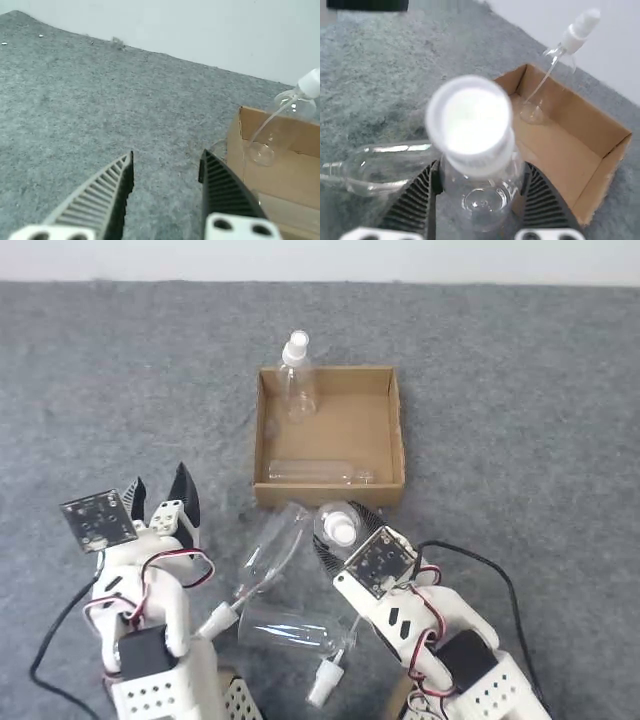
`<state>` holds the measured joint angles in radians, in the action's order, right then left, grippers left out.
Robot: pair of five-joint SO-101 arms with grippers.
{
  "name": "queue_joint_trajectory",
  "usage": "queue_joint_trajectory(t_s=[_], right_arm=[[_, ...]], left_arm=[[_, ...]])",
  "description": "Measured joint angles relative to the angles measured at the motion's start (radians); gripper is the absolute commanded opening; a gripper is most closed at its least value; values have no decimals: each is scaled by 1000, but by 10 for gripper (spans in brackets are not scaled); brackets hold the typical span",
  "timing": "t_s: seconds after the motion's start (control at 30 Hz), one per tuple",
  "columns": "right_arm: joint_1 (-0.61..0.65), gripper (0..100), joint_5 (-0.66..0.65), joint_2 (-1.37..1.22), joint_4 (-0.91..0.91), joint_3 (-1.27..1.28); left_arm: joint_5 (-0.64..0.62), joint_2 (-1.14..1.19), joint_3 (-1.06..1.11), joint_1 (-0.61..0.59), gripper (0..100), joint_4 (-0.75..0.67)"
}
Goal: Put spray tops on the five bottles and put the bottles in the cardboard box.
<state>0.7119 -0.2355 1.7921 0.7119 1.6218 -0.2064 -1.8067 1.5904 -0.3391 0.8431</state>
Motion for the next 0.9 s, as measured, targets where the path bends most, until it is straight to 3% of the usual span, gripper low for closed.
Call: queue_joint_trajectory(t_s=[0.33,0.57,0.9], right_arm=[[-58,58,-14,2,0,-245],[-60,58,-43,-2,0,-364],[-57,58,-44,-425,-212,-496]], left_arm=[[0,0,0,0,194,0],[0,0,54,-2,194,-97],[0,0,54,-6,194,-104]])
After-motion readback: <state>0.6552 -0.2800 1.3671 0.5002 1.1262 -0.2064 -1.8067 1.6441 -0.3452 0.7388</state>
